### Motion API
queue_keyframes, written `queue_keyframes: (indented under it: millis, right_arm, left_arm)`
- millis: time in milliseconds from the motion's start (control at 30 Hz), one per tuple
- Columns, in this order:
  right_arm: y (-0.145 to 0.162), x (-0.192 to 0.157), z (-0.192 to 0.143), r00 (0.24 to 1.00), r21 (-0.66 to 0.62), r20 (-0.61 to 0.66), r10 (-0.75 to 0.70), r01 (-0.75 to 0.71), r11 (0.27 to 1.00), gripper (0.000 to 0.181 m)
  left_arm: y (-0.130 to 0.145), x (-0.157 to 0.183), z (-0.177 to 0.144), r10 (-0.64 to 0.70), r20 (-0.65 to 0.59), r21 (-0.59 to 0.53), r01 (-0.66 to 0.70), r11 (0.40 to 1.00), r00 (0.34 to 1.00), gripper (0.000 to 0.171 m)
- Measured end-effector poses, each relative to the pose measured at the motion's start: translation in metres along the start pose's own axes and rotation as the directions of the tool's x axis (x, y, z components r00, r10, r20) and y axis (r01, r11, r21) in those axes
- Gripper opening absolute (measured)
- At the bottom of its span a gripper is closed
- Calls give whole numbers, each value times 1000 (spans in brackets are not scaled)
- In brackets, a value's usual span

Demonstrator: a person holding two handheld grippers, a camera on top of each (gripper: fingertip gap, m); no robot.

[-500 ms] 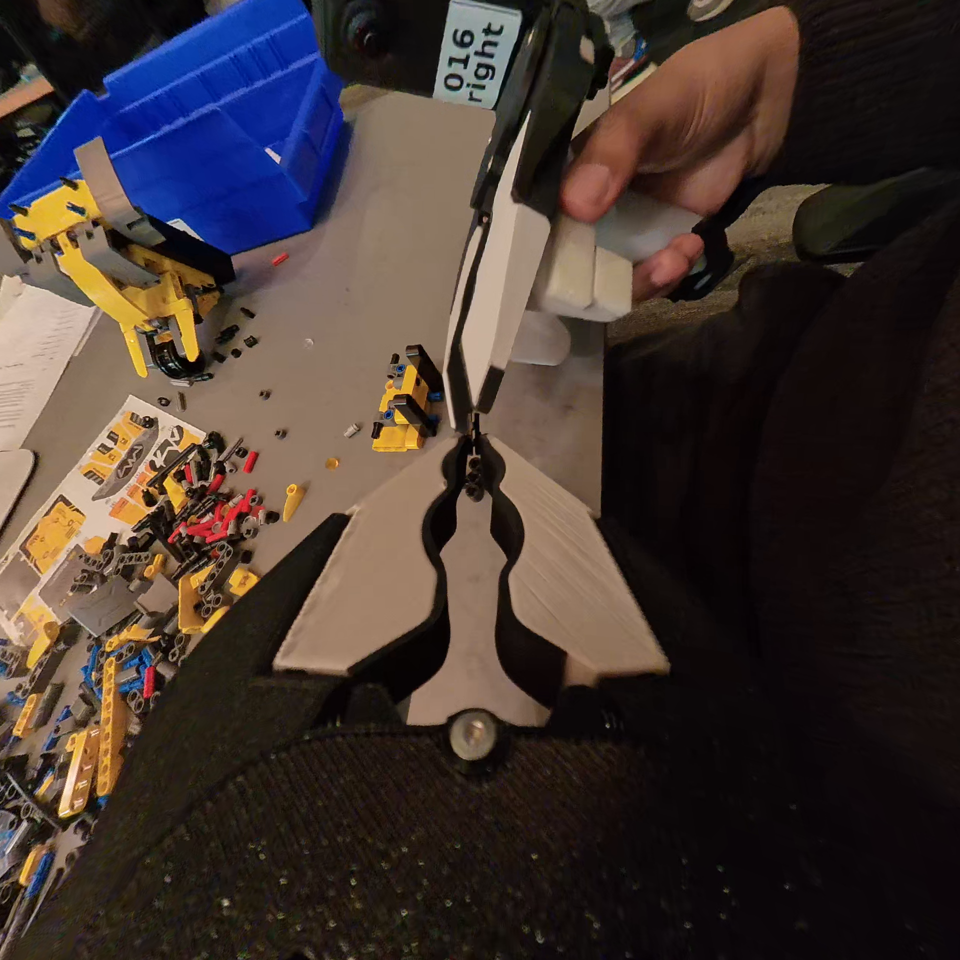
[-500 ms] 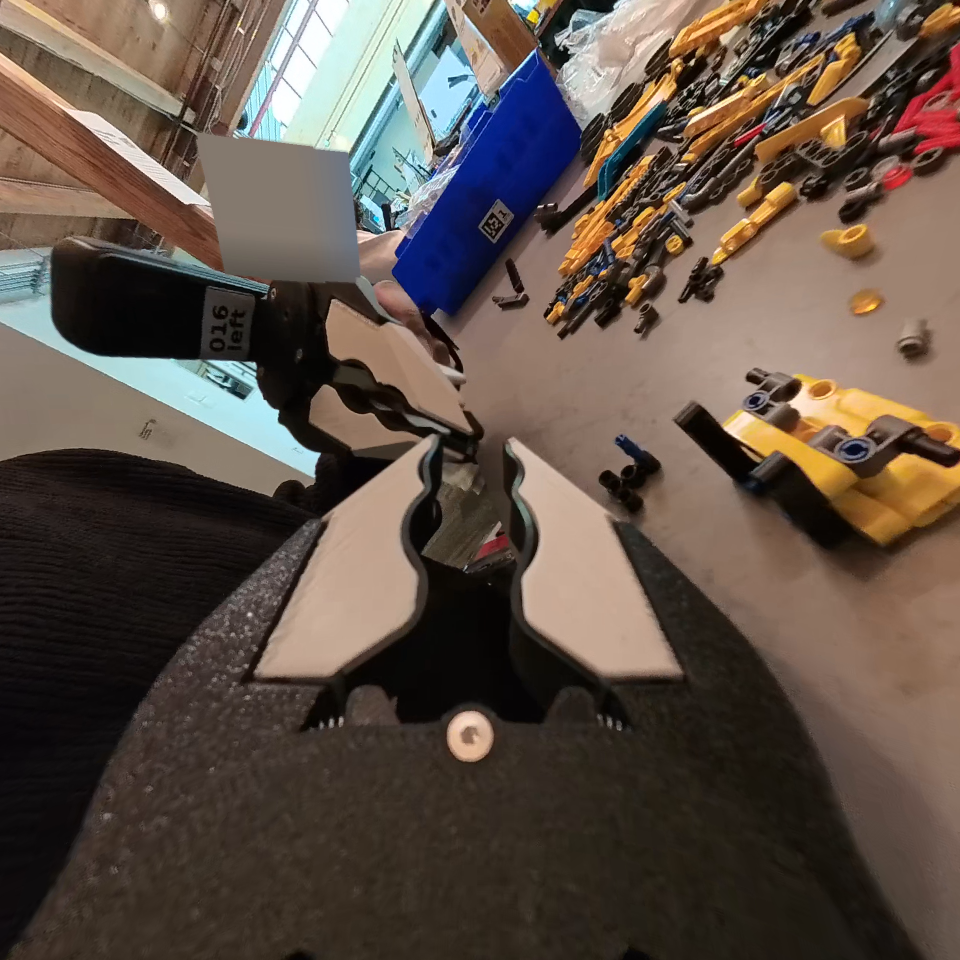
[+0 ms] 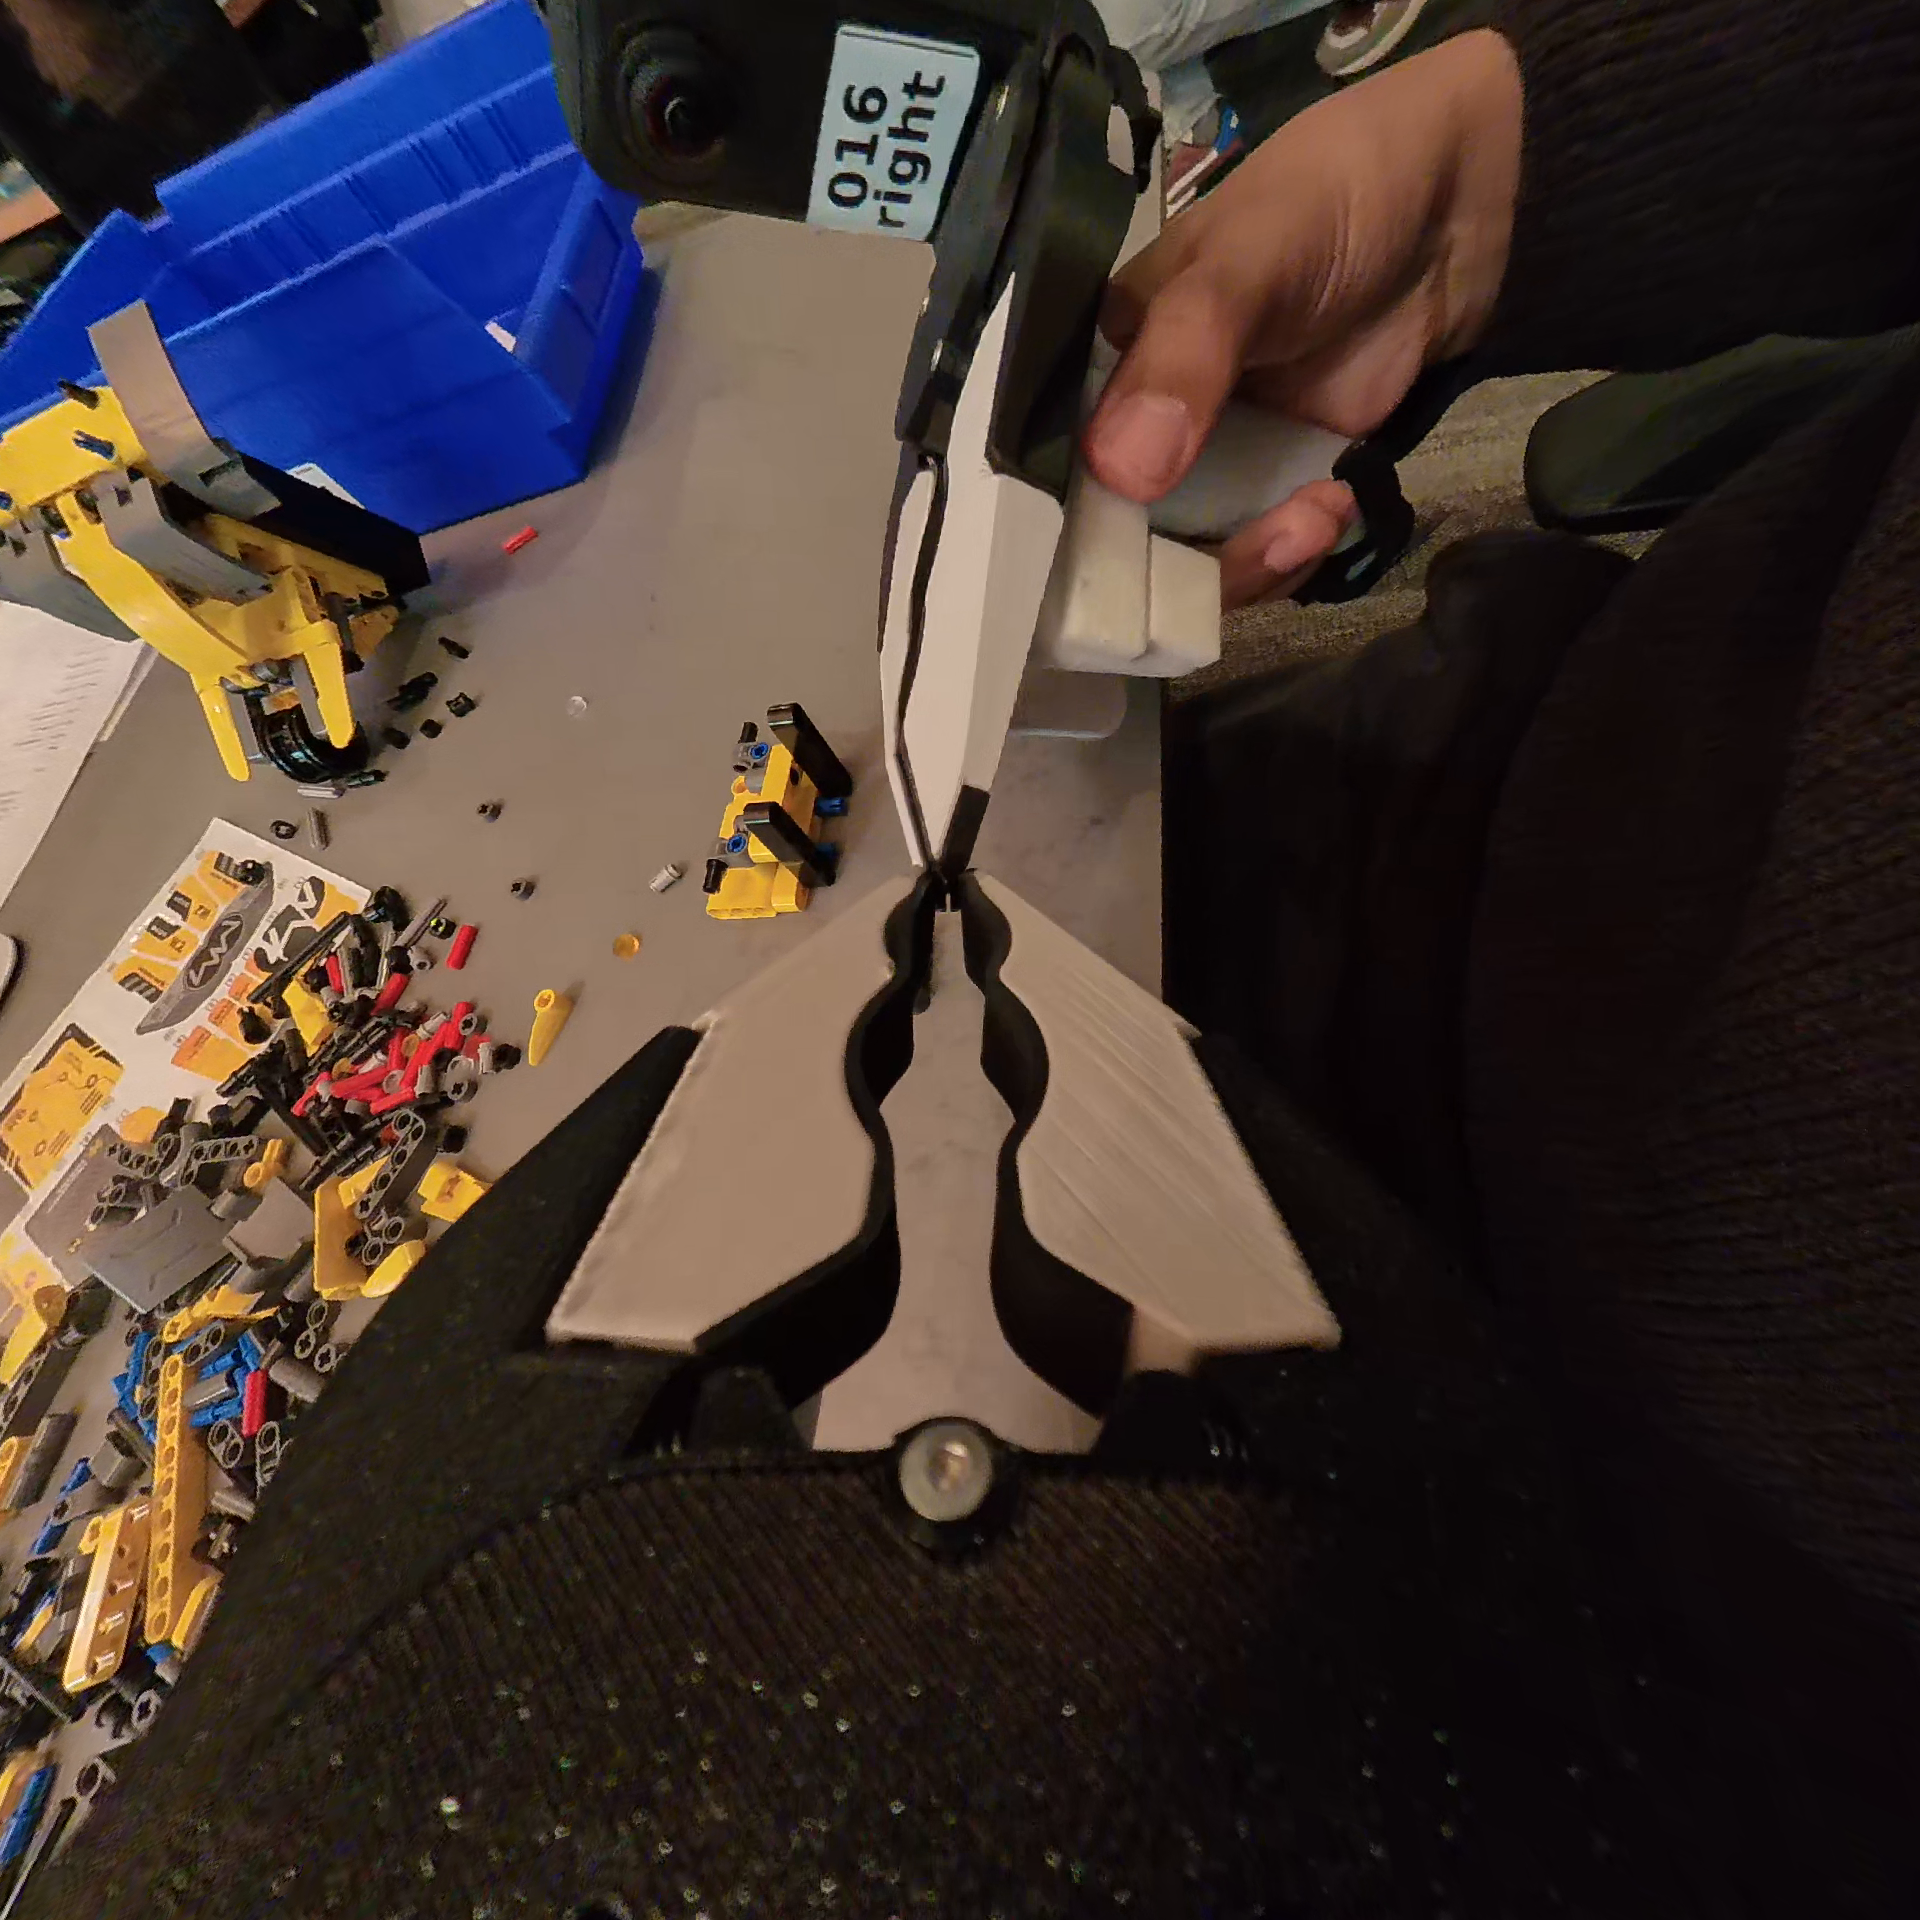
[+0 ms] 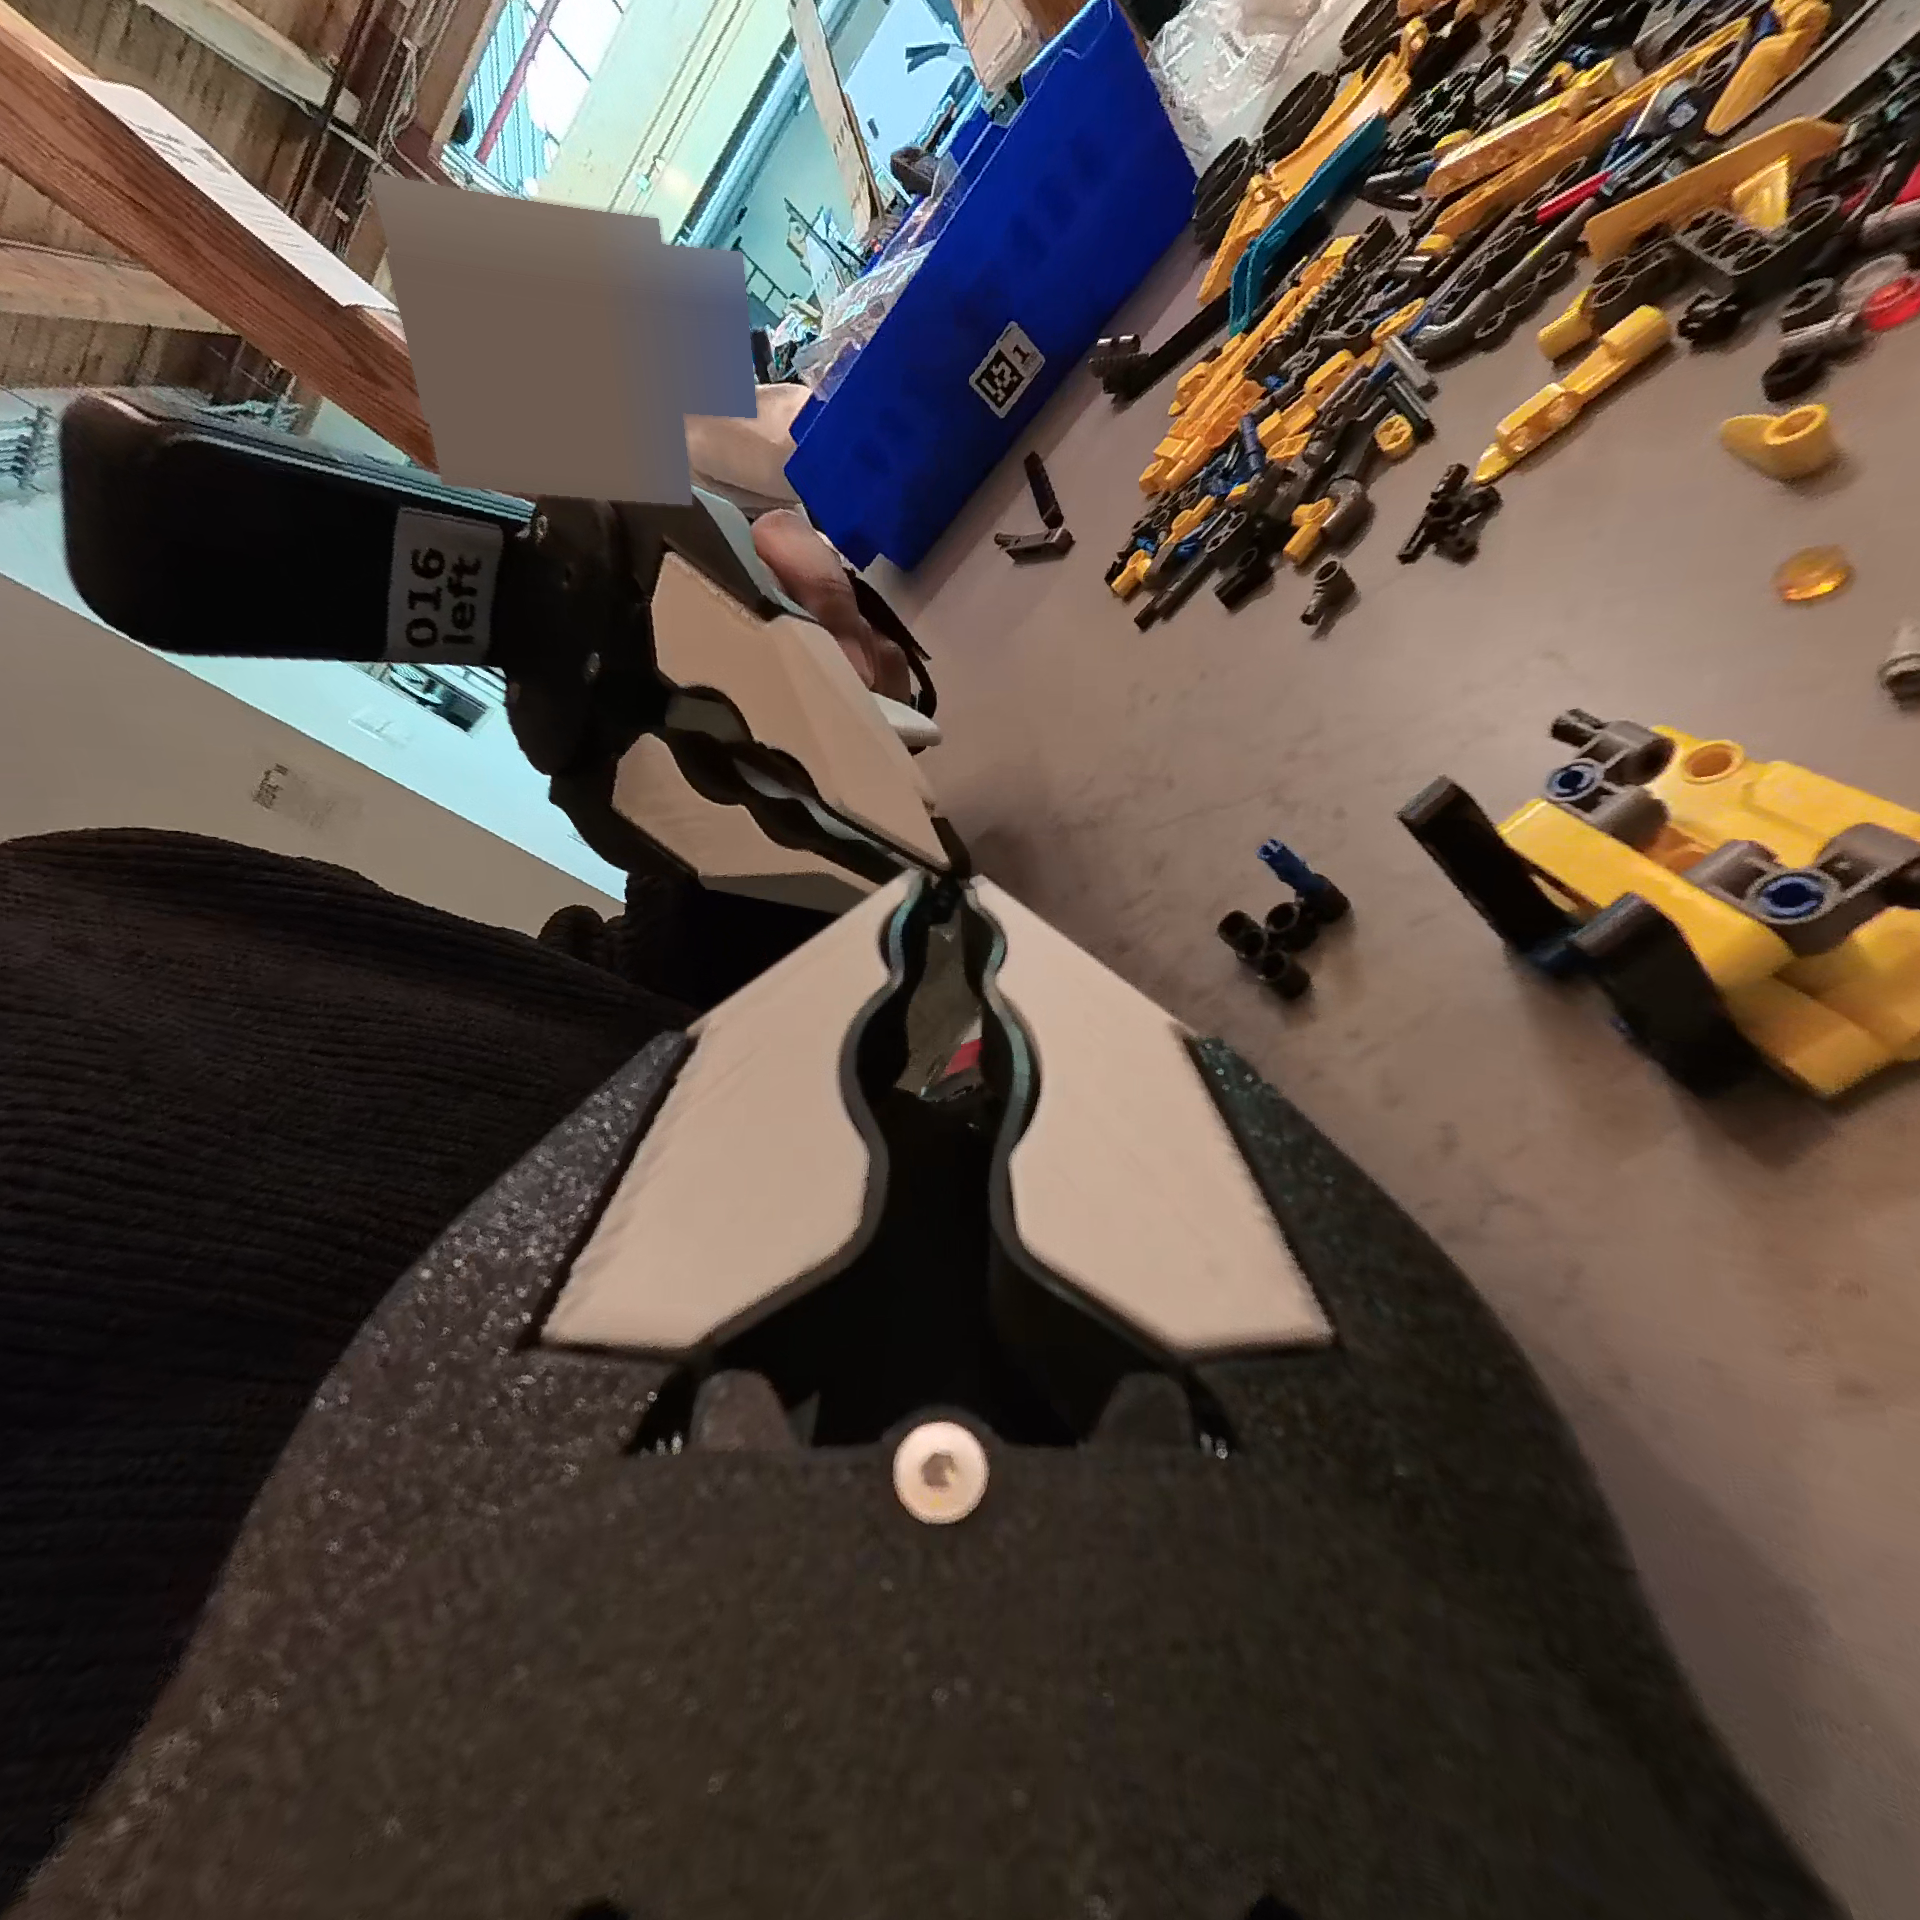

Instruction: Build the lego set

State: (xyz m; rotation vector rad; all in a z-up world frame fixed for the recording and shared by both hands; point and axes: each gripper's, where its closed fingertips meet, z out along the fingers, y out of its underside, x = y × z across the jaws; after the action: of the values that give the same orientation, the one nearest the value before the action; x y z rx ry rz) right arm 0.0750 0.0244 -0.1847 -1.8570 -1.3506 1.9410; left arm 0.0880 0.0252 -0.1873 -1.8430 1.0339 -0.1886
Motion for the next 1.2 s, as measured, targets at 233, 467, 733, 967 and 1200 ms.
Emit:
queue_keyframes:
  millis: [233,467,733,967,1200]
  right_arm:
    - [-3,8,-7,998,-13,-54,-42,41,999,4]
    - [-1,42,-20,873,-179,-351,-339,293,939,4]
    - [5,49,-5,816,-388,-313,-486,357,850,4]
    - [12,61,-1,756,-590,-269,-596,360,723,3]
    - [14,60,2,742,-723,-201,-640,329,608,4]
  left_arm:
    - [9,-5,7,-169,-40,-33,167,985,985,45]
    - [49,-11,28,-439,-16,-174,430,886,899,39]
    - [57,-12,38,-427,48,-216,427,878,903,18]
    - [57,-11,39,-416,48,-219,416,883,908,11]
    - [57,-11,39,-426,41,-218,425,879,904,6]
